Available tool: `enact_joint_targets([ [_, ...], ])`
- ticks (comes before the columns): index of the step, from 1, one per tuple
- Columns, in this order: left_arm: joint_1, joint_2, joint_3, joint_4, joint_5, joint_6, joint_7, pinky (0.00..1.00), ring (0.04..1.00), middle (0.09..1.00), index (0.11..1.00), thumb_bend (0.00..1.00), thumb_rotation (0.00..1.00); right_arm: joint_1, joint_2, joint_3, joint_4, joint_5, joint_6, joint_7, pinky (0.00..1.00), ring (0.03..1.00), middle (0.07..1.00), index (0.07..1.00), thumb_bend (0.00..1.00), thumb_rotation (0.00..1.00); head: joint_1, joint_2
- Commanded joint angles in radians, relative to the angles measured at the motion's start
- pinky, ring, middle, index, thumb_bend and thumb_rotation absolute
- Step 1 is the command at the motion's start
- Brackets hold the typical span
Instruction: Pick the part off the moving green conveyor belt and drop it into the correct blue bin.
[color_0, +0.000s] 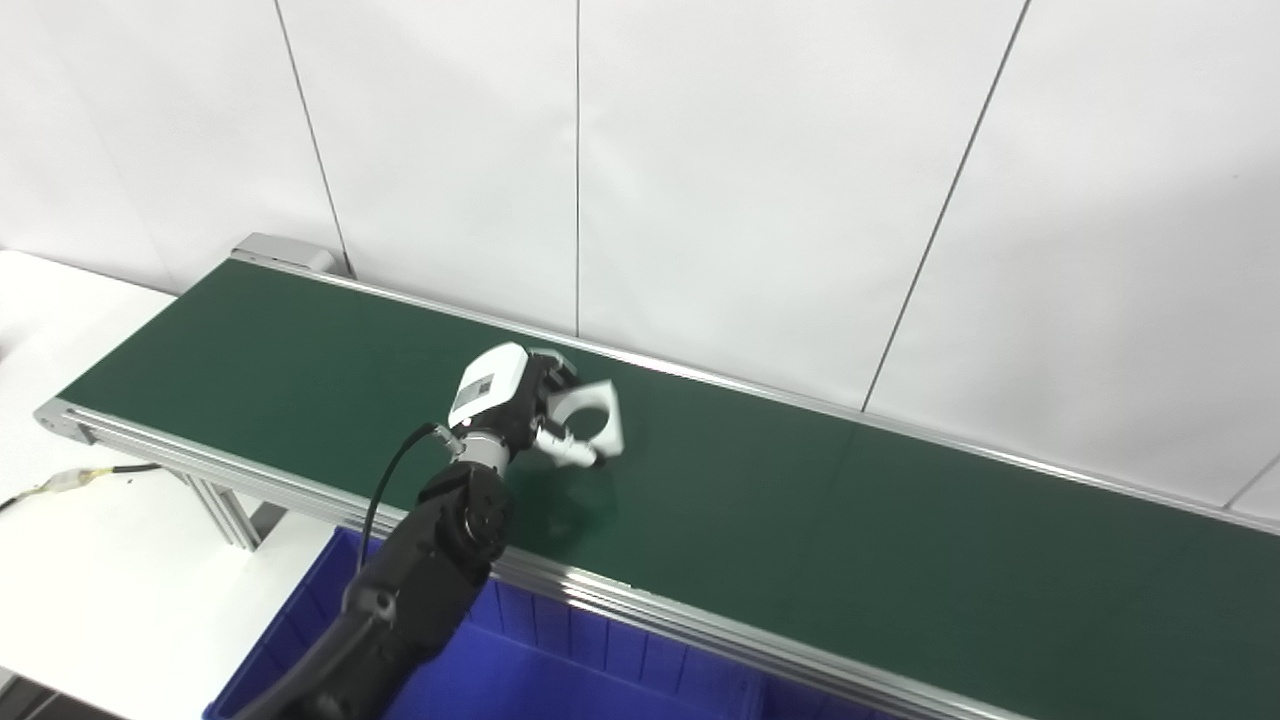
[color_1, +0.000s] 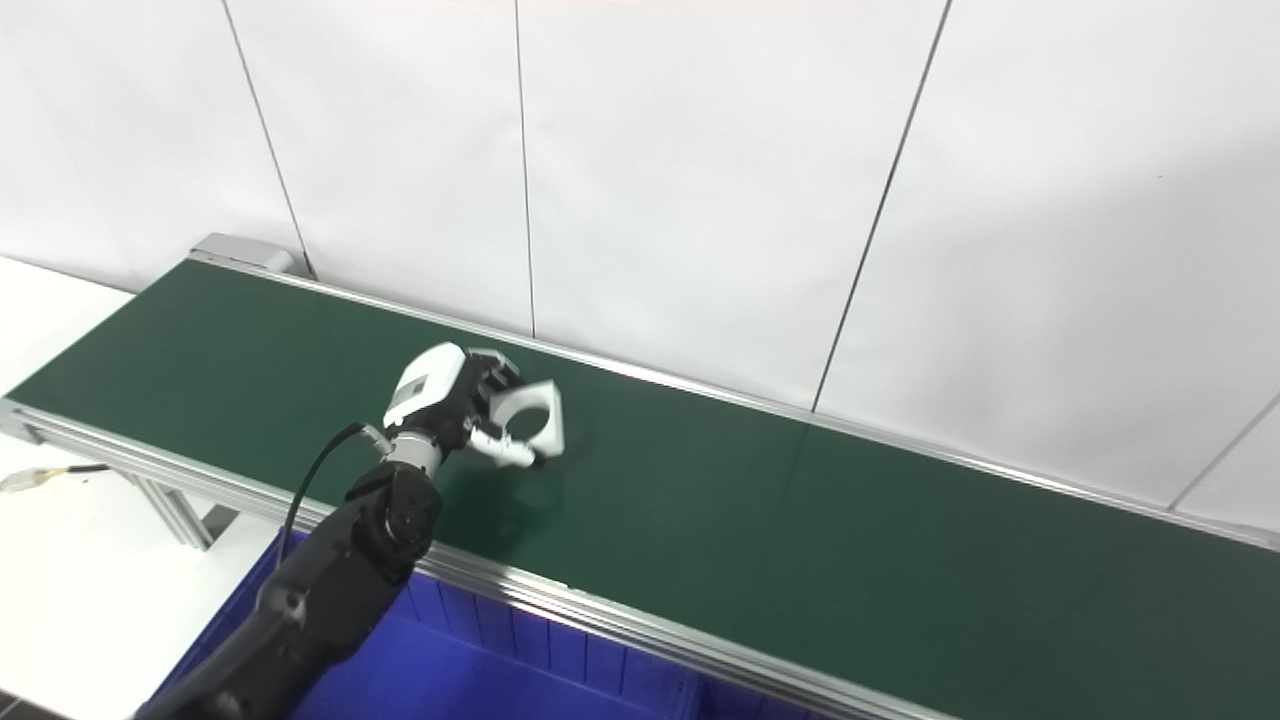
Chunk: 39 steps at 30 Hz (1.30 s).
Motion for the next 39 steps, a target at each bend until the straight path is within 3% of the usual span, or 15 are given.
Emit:
enact_joint_targets([
  [1,0.007,-0.003,0.029,-0.097,-0.022,-0.030,0.031,0.24,0.400,0.487,0.498,0.50,0.00,-0.003,-0.002,-0.006,-0.035,0.003,-0.059,-0.006,0.68,0.770,0.806,0.805,1.00,0.31,-0.004,0.001],
  [8,0.161,-0.030,0.055,-0.312,-0.081,-0.116,0.023,0.26,0.403,0.505,0.470,0.49,0.00,-0.002,-0.007,-0.008,-0.043,0.018,-0.058,0.008,0.68,0.777,0.810,0.807,1.00,0.31,-0.036,0.026],
  [13,0.251,-0.052,0.069,-0.381,-0.137,-0.217,0.018,0.27,0.403,0.500,0.481,0.49,0.00,-0.003,-0.010,-0.011,-0.054,0.022,-0.058,0.015,0.69,0.775,0.814,0.806,1.00,0.28,-0.059,0.047],
  [19,0.321,-0.059,0.070,-0.378,-0.299,-0.334,-0.070,0.28,0.416,0.487,0.488,0.50,0.00,-0.008,-0.002,-0.015,-0.054,0.016,-0.057,0.011,0.69,0.769,0.810,0.800,1.00,0.28,-0.136,0.080],
  [31,0.433,-0.048,0.047,-0.395,-0.355,-0.456,-0.178,0.31,0.442,0.512,0.459,0.49,0.00,0.019,0.021,-0.016,-0.105,0.018,-0.042,0.021,0.73,0.794,0.826,0.820,1.00,0.25,-0.242,0.160],
  [39,0.472,-0.041,0.046,-0.393,-0.401,-0.466,-0.249,0.33,0.456,0.512,0.453,0.49,0.00,0.027,0.053,-0.013,-0.084,-0.024,-0.049,0.009,0.78,0.837,0.857,0.855,1.00,0.36,-0.310,0.215],
])
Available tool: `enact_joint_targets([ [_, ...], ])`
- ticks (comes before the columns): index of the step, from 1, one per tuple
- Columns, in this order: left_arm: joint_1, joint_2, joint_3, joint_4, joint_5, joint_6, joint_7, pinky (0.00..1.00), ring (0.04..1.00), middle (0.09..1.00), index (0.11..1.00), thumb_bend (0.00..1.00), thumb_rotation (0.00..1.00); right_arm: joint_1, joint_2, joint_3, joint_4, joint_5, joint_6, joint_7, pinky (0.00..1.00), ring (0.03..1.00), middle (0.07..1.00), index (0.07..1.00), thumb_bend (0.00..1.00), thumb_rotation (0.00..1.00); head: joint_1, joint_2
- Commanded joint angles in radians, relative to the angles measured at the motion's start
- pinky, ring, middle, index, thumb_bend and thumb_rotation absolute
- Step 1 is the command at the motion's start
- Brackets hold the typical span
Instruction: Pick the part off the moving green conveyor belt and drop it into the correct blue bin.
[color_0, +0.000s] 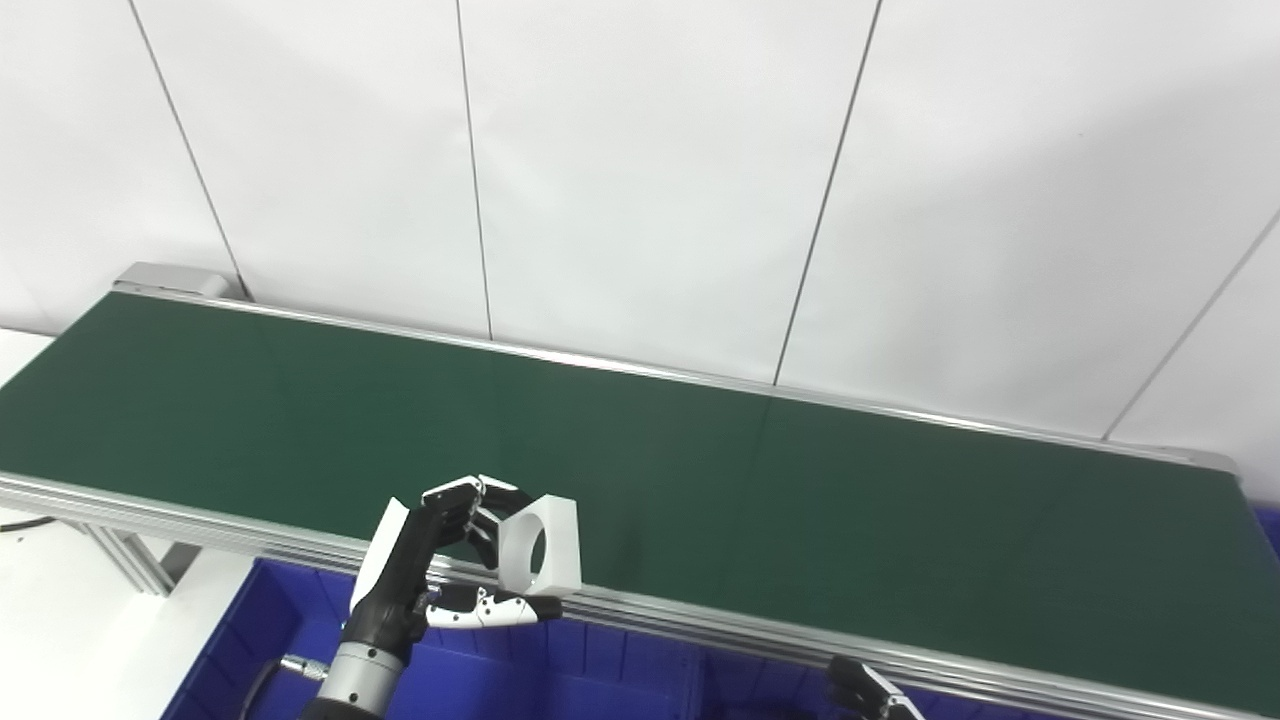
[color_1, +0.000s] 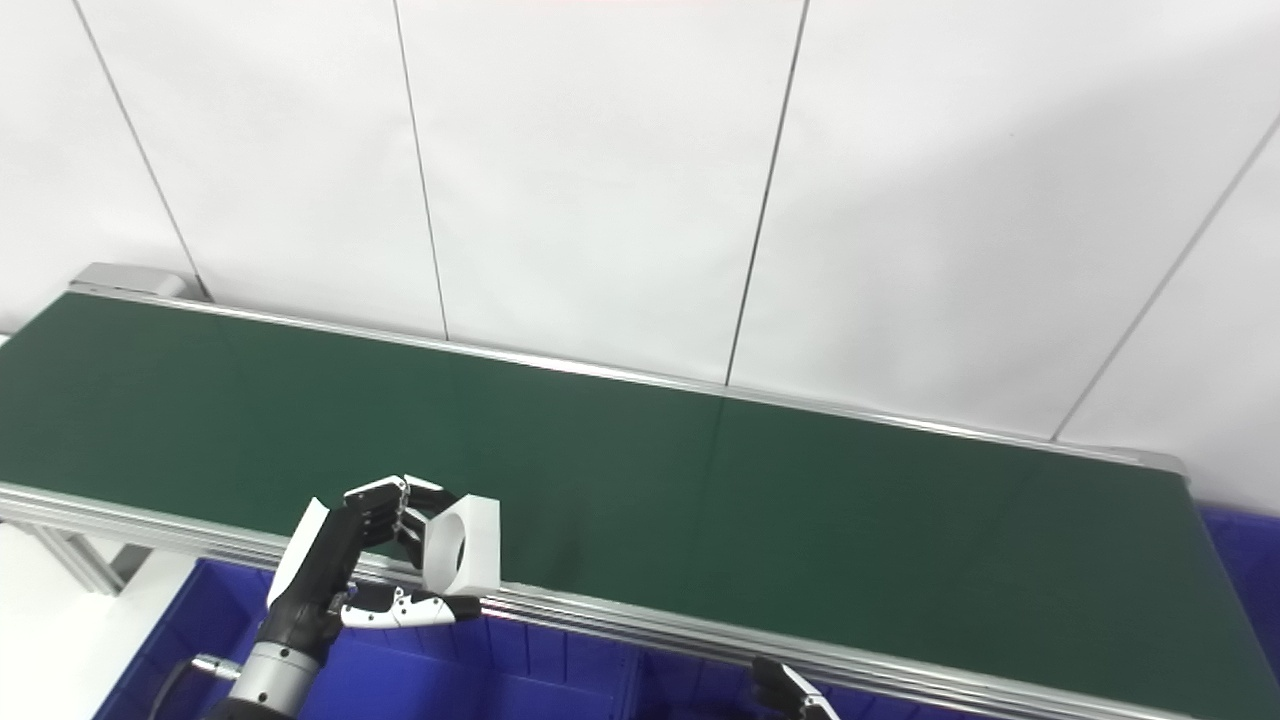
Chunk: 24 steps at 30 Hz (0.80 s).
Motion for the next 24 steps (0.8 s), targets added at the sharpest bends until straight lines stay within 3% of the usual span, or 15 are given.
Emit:
enact_joint_targets([
  [1,0.003,0.011,0.002,-0.025,-0.028,-0.041,-0.020,0.33,0.457,0.511,0.454,0.49,0.00,-0.003,0.008,-0.002,-0.017,-0.010,-0.047,-0.005,0.79,0.843,0.863,0.861,1.00,0.37,-0.007,0.016],
  [7,0.024,0.007,-0.007,-0.034,-0.015,-0.020,-0.047,0.33,0.462,0.508,0.454,0.49,0.00,-0.010,0.024,-0.004,-0.013,-0.009,-0.040,-0.004,0.81,0.856,0.876,0.872,1.00,0.44,-0.024,0.059],
  [13,0.029,0.021,-0.031,-0.022,0.031,-0.039,-0.063,0.33,0.450,0.505,0.452,0.50,0.00,-0.012,0.026,-0.005,-0.036,-0.008,-0.019,0.006,0.81,0.856,0.881,0.880,1.00,0.45,-0.022,0.099],
  [20,0.051,0.035,-0.056,-0.055,0.096,0.022,-0.086,0.36,0.467,0.491,0.456,0.50,0.00,-0.015,0.030,-0.010,-0.054,0.006,-0.002,0.008,0.81,0.851,0.874,0.869,1.00,0.45,-0.006,0.133],
  [24,0.057,0.056,-0.085,-0.089,0.174,0.082,-0.118,0.32,0.441,0.498,0.466,0.50,0.00,-0.022,0.028,-0.008,-0.055,0.018,-0.001,0.015,0.80,0.849,0.875,0.871,1.00,0.44,0.015,0.144],
])
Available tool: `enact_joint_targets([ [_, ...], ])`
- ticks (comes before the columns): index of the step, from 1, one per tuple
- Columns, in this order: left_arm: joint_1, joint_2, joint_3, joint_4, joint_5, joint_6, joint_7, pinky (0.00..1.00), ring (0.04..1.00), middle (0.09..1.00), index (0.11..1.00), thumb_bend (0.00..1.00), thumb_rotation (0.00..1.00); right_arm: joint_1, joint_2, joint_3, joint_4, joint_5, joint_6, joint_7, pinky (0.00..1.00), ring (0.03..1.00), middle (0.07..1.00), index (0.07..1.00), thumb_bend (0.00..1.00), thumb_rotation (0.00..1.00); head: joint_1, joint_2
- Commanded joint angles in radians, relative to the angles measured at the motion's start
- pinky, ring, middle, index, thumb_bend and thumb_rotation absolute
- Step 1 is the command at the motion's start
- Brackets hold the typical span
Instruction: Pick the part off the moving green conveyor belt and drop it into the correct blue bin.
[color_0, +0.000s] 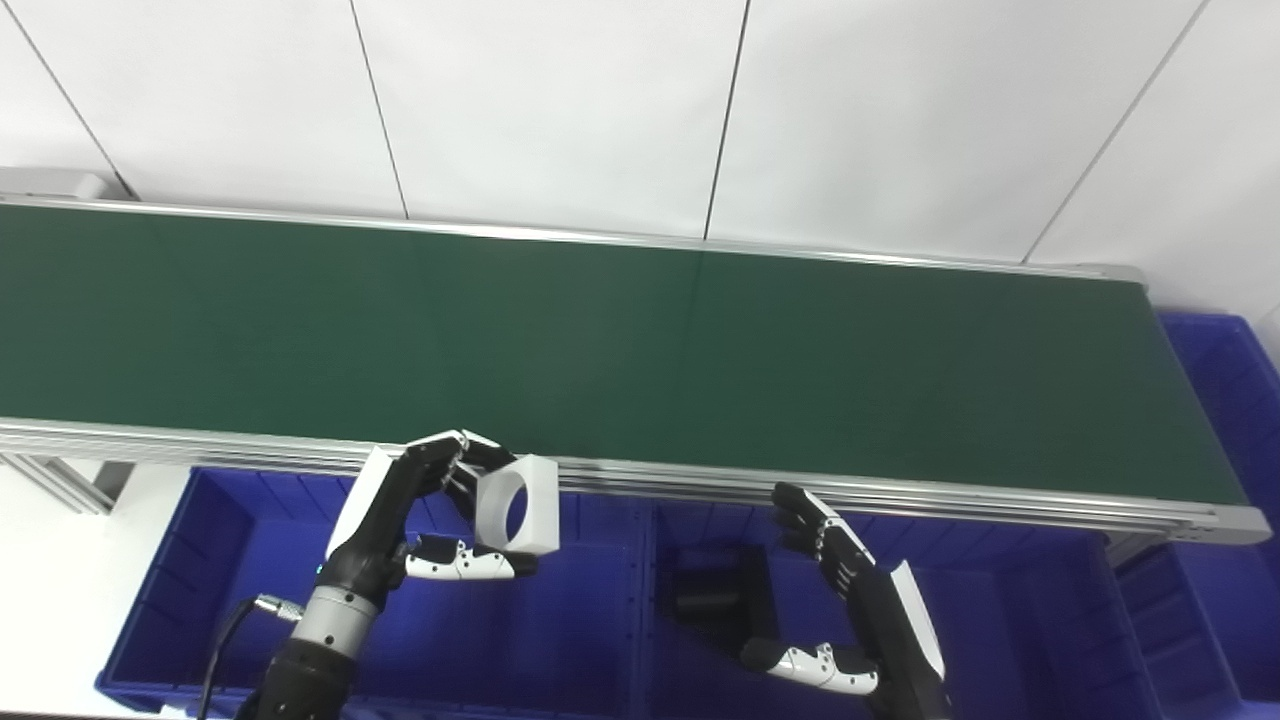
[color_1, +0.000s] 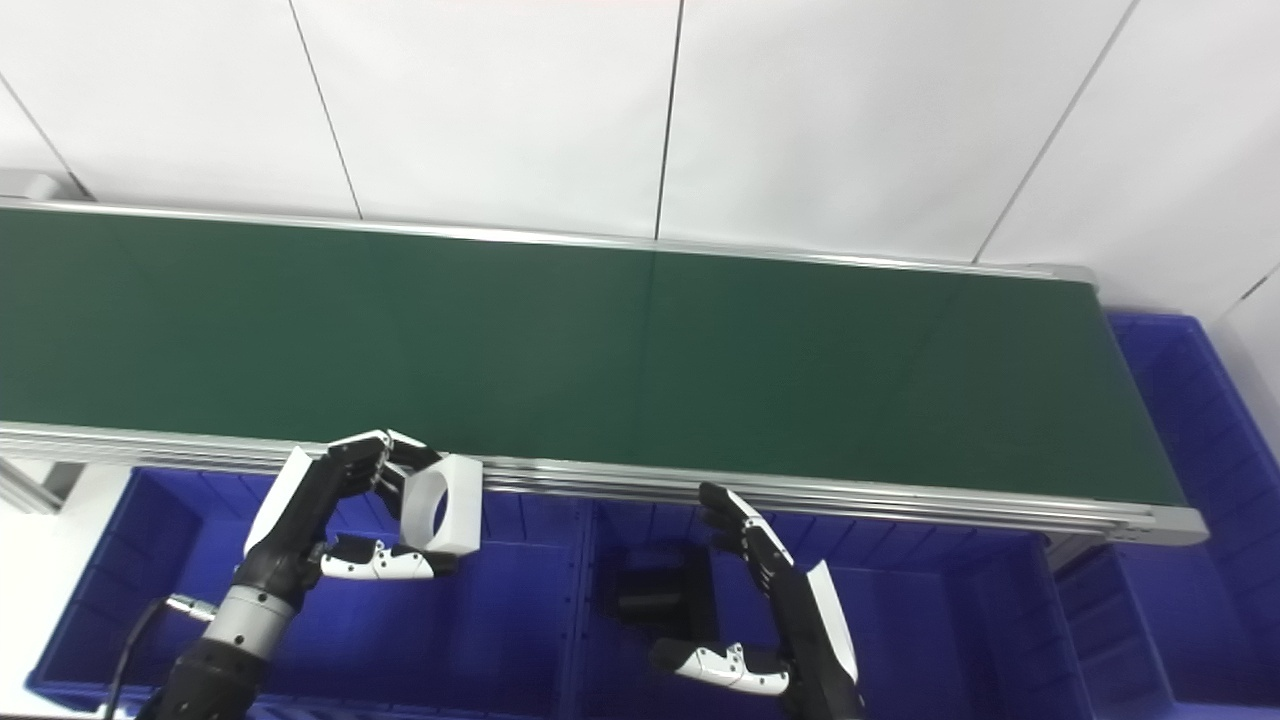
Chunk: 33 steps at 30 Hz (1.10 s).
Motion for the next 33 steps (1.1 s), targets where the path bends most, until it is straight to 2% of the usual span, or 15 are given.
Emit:
enact_joint_targets([
  [1,-0.009,0.023,-0.017,-0.046,0.047,0.020,-0.018,0.33,0.441,0.503,0.464,0.50,0.00,-0.011,0.004,-0.003,-0.037,0.011,0.000,0.010,0.80,0.848,0.874,0.871,1.00,0.44,0.012,0.006],
  [8,-0.015,0.031,-0.072,-0.046,0.144,0.106,-0.054,0.39,0.453,0.506,0.463,0.50,0.00,-0.015,0.009,-0.005,-0.047,0.012,0.003,0.007,0.78,0.838,0.866,0.864,1.00,0.44,0.050,0.019],
  [14,-0.045,0.053,-0.106,-0.007,0.228,0.115,-0.051,0.42,0.465,0.501,0.465,0.50,0.00,-0.011,0.014,-0.008,-0.058,0.018,0.006,0.005,0.80,0.842,0.865,0.859,1.00,0.43,0.071,0.026],
  [20,-0.063,0.080,-0.133,-0.012,0.314,0.207,-0.096,0.48,0.489,0.504,0.463,0.50,0.00,-0.007,0.019,-0.010,-0.072,0.014,0.017,0.005,0.81,0.845,0.863,0.861,1.00,0.43,0.075,0.029],
  [21,-0.065,0.086,-0.142,-0.016,0.334,0.233,-0.111,0.50,0.498,0.505,0.460,0.50,0.00,-0.008,0.020,-0.010,-0.070,0.017,0.014,0.007,0.81,0.845,0.864,0.861,1.00,0.43,0.073,0.029],
  [22,-0.067,0.094,-0.155,-0.021,0.363,0.256,-0.127,0.65,0.503,0.524,0.455,0.49,0.00,-0.008,0.019,-0.010,-0.068,0.021,0.014,0.009,0.81,0.844,0.864,0.860,1.00,0.43,0.073,0.030],
  [23,-0.069,0.102,-0.167,-0.028,0.392,0.279,-0.141,0.75,0.574,0.540,0.459,0.50,0.00,-0.008,0.019,-0.009,-0.068,0.023,0.015,0.010,0.81,0.846,0.866,0.861,1.00,0.43,0.071,0.030],
  [24,-0.070,0.110,-0.178,-0.036,0.417,0.298,-0.157,0.76,0.603,0.543,0.459,0.50,0.00,-0.008,0.019,-0.009,-0.069,0.022,0.016,0.010,0.81,0.847,0.867,0.861,1.00,0.43,0.072,0.030],
  [25,-0.072,0.121,-0.191,-0.046,0.444,0.312,-0.176,0.83,0.691,0.550,0.463,0.50,0.00,-0.007,0.019,-0.009,-0.071,0.019,0.017,0.009,0.81,0.846,0.867,0.861,1.00,0.43,0.072,0.030],
  [27,-0.074,0.141,-0.212,-0.061,0.481,0.333,-0.209,0.93,0.776,0.690,0.490,0.50,0.04,-0.006,0.019,-0.009,-0.075,0.022,0.020,0.011,0.81,0.846,0.867,0.860,1.00,0.43,0.073,0.032],
  [29,-0.073,0.152,-0.218,-0.080,0.492,0.357,-0.241,0.98,0.817,0.750,0.498,0.50,0.05,-0.006,0.020,-0.009,-0.076,0.023,0.022,0.012,0.81,0.850,0.870,0.861,1.00,0.42,0.071,0.033],
  [30,-0.070,0.156,-0.216,-0.096,0.491,0.375,-0.261,0.99,0.881,0.832,0.707,0.60,0.06,-0.006,0.020,-0.010,-0.074,0.015,0.021,0.010,0.80,0.844,0.866,0.861,1.00,0.44,0.071,0.033],
  [31,-0.067,0.161,-0.211,-0.112,0.485,0.391,-0.281,1.00,0.895,0.850,0.747,0.63,0.07,-0.006,0.021,-0.011,-0.073,0.013,0.020,0.009,0.80,0.842,0.865,0.861,1.00,0.44,0.071,0.035],
  [32,-0.063,0.166,-0.206,-0.130,0.476,0.405,-0.302,1.00,0.931,0.894,0.815,0.69,0.13,-0.006,0.021,-0.012,-0.072,0.013,0.021,0.008,0.80,0.842,0.865,0.860,1.00,0.44,0.073,0.036],
  [33,-0.060,0.172,-0.202,-0.148,0.471,0.419,-0.323,1.00,0.935,0.898,0.820,0.70,0.14,-0.006,0.022,-0.012,-0.073,0.015,0.023,0.009,0.80,0.842,0.865,0.860,1.00,0.44,0.073,0.036],
])
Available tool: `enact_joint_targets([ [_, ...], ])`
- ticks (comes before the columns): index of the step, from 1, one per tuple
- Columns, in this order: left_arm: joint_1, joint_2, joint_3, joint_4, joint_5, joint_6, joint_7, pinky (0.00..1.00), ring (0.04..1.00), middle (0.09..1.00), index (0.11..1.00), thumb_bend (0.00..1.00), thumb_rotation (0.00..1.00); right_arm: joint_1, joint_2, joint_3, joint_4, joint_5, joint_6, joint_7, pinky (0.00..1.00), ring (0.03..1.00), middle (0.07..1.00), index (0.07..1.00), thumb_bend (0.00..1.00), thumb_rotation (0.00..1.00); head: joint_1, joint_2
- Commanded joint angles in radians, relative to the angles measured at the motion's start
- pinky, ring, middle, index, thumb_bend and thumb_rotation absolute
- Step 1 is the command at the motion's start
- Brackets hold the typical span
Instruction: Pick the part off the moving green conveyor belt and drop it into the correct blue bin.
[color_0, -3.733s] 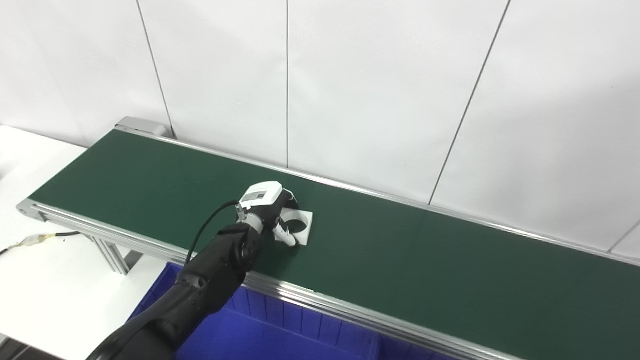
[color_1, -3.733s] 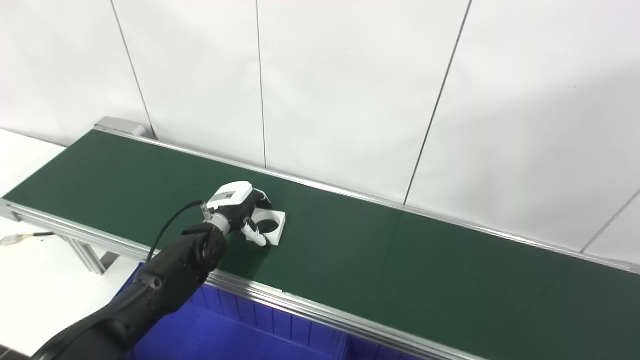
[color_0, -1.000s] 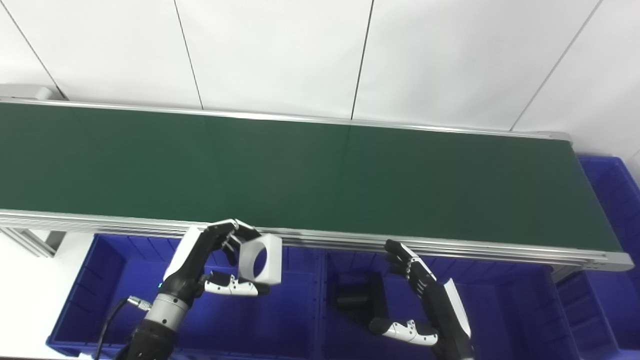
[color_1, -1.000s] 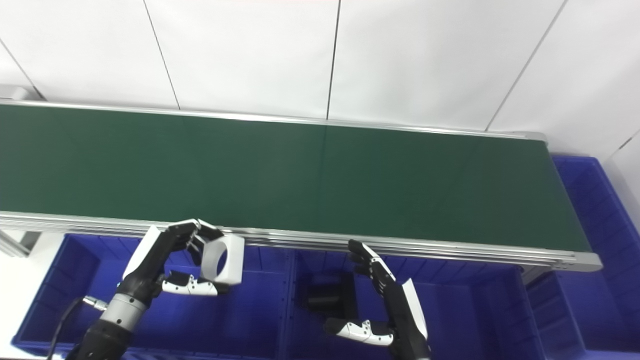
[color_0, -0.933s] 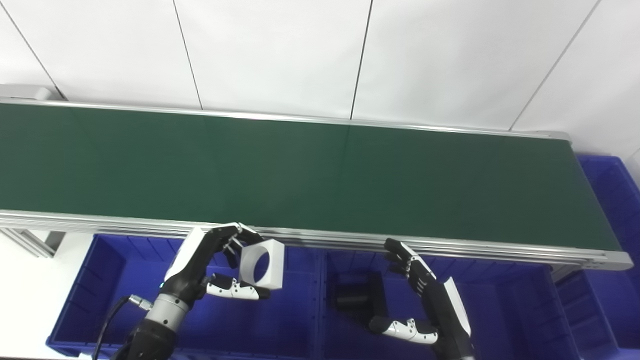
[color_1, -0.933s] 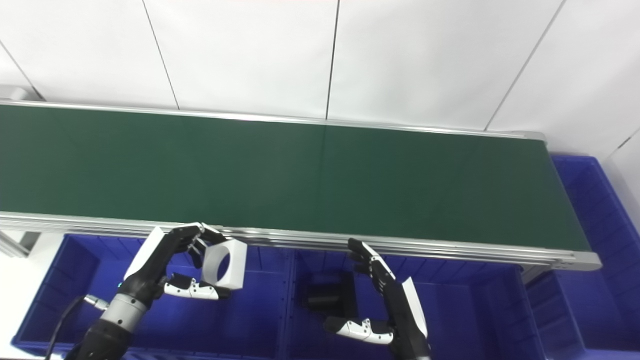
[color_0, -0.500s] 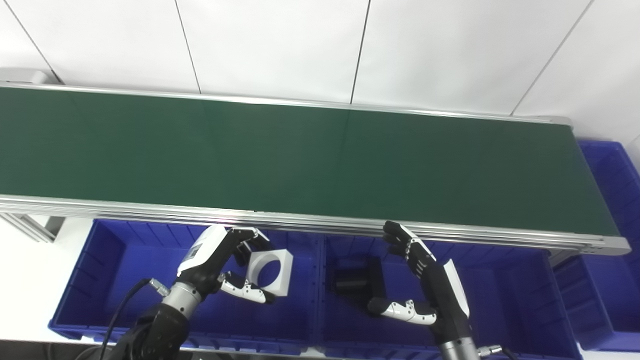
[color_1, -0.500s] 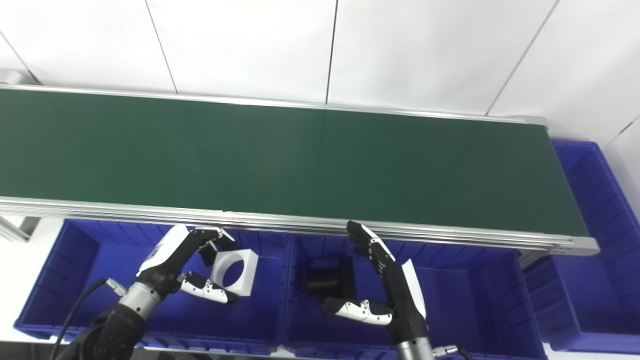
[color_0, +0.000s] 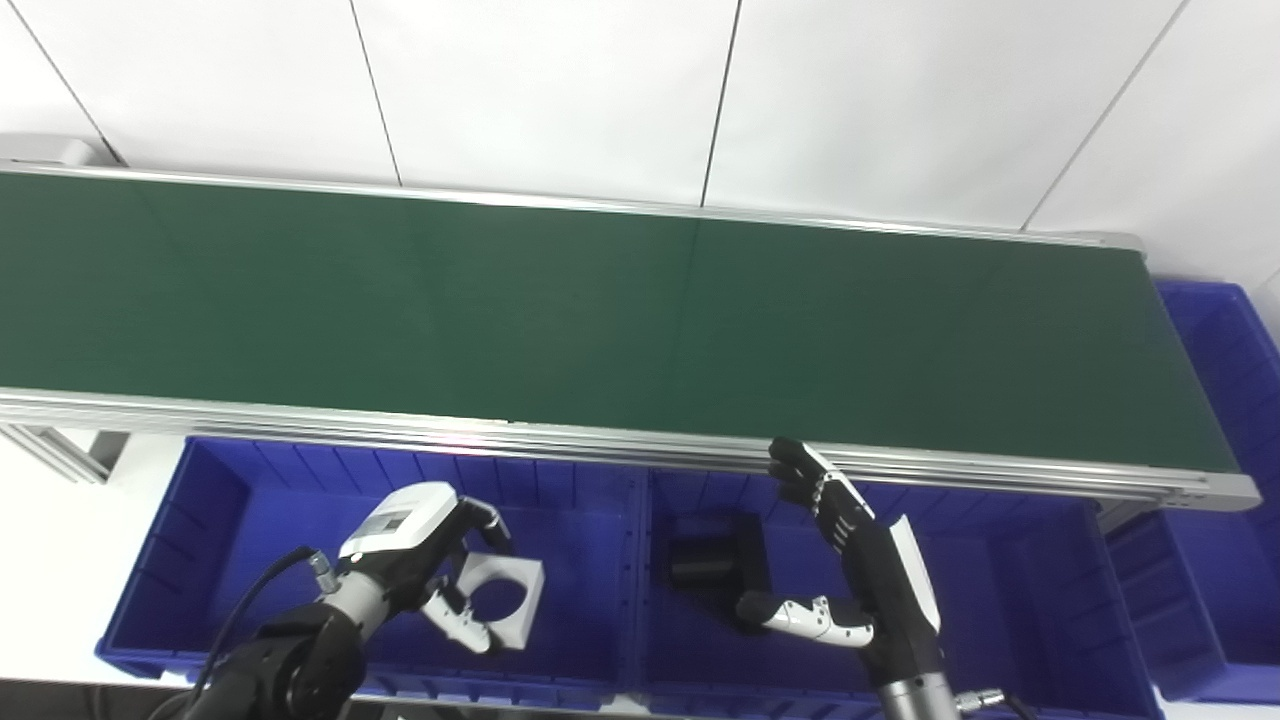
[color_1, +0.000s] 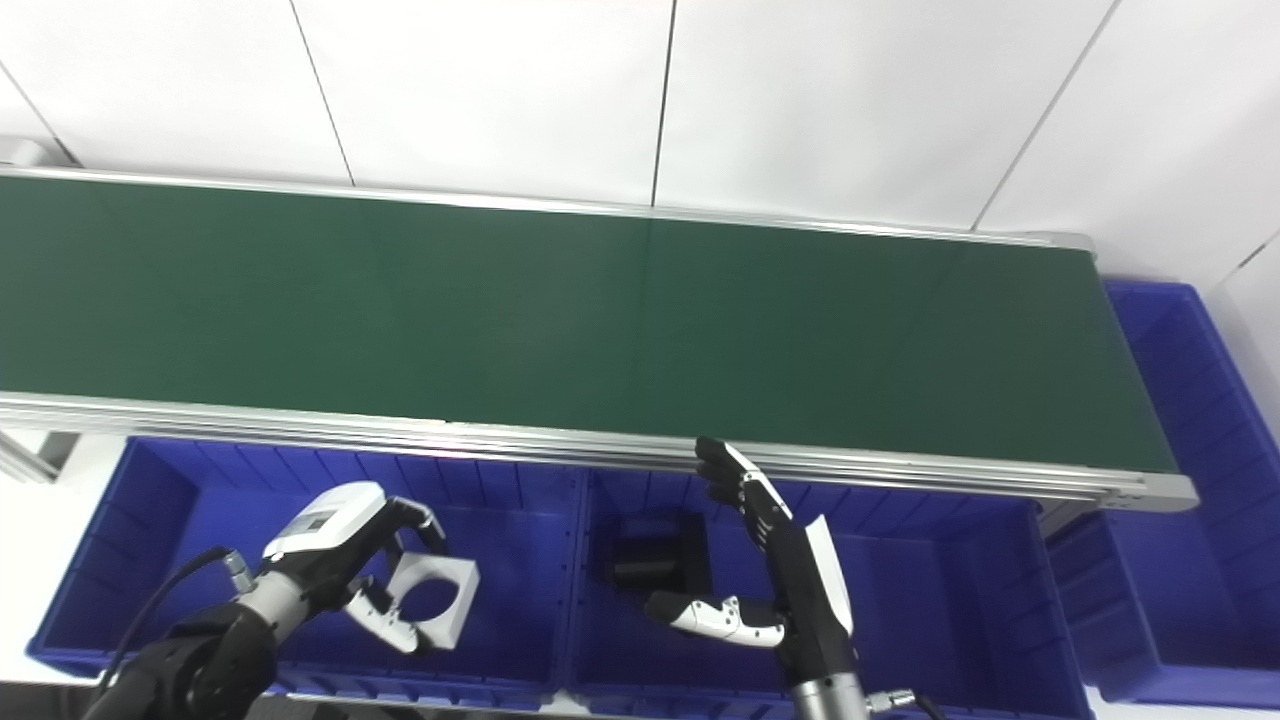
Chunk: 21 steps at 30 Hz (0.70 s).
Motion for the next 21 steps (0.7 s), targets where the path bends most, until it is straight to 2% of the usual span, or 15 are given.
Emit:
enact_joint_targets([
  [1,-0.009,0.021,0.013,-0.063,-0.014,0.032,-0.034,1.00,0.948,0.912,0.838,0.72,0.18,-0.003,0.009,-0.004,-0.033,0.009,0.002,0.003,0.80,0.842,0.864,0.858,1.00,0.44,0.001,0.001],
  [4,0.001,0.035,0.032,-0.107,-0.059,0.047,-0.073,1.00,0.981,0.942,0.872,0.77,0.25,-0.006,0.006,-0.003,-0.030,0.008,-0.002,0.006,0.80,0.843,0.865,0.859,1.00,0.44,0.001,0.001],
  [6,0.008,0.040,0.046,-0.124,-0.096,0.042,-0.079,1.00,0.989,0.949,0.880,0.78,0.26,-0.008,0.004,-0.003,-0.028,0.007,-0.003,0.007,0.80,0.842,0.866,0.858,1.00,0.44,-0.003,0.000],
  [9,0.033,0.031,0.098,-0.121,-0.242,-0.036,-0.042,1.00,0.973,0.943,0.878,0.80,0.25,-0.007,0.005,-0.003,-0.029,0.005,0.005,0.008,0.80,0.841,0.863,0.858,1.00,0.44,-0.003,0.001],
  [12,0.055,0.007,0.143,-0.115,-0.357,-0.068,-0.018,0.99,0.962,0.946,0.891,0.82,0.27,-0.007,0.004,-0.001,-0.030,0.007,0.008,0.012,0.79,0.840,0.864,0.859,1.00,0.44,-0.005,0.001],
  [13,0.060,0.001,0.152,-0.113,-0.383,-0.079,-0.011,0.94,0.956,0.942,0.890,0.82,0.27,-0.007,0.004,-0.001,-0.031,0.007,0.009,0.014,0.79,0.840,0.865,0.860,1.00,0.44,-0.008,0.002],
  [16,0.088,-0.040,0.200,-0.096,-0.548,-0.137,0.004,0.84,0.925,0.923,0.874,0.82,0.24,-0.006,0.006,0.000,-0.031,0.008,0.011,0.018,0.79,0.838,0.863,0.860,1.00,0.43,-0.011,0.000],
  [18,0.099,-0.055,0.212,-0.088,-0.615,-0.170,0.004,0.84,0.918,0.907,0.862,0.82,0.23,-0.005,0.007,-0.001,-0.030,-0.001,0.011,0.017,0.79,0.835,0.861,0.859,1.00,0.43,-0.012,0.001],
  [21,0.111,-0.063,0.206,-0.080,-0.660,-0.208,-0.001,0.86,0.912,0.896,0.854,0.82,0.24,-0.002,0.008,0.000,-0.033,-0.007,0.018,0.020,0.78,0.833,0.861,0.861,1.00,0.44,-0.020,0.002],
])
